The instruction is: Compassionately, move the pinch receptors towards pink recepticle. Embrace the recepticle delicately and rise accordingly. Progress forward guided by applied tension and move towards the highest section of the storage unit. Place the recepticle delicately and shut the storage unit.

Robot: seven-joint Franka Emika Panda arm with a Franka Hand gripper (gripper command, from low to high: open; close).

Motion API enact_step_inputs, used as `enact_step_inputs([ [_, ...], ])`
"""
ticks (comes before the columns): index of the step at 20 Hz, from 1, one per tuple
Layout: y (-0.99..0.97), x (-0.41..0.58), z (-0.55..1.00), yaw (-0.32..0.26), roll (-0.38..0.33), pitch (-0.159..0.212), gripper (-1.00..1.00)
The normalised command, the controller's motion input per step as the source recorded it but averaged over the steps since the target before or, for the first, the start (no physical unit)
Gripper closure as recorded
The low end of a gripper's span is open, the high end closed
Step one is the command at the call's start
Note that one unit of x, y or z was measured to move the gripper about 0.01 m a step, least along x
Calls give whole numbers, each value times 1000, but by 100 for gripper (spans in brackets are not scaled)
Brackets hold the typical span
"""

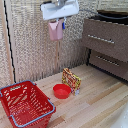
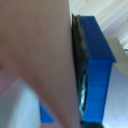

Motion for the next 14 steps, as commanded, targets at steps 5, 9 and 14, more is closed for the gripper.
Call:
enact_step_inputs([
  [5,-358,93,807,58,-47,-100,100],
  [9,-448,136,734,64,-46,-149,100],
  [14,-609,98,670,71,-24,-137,100],
])
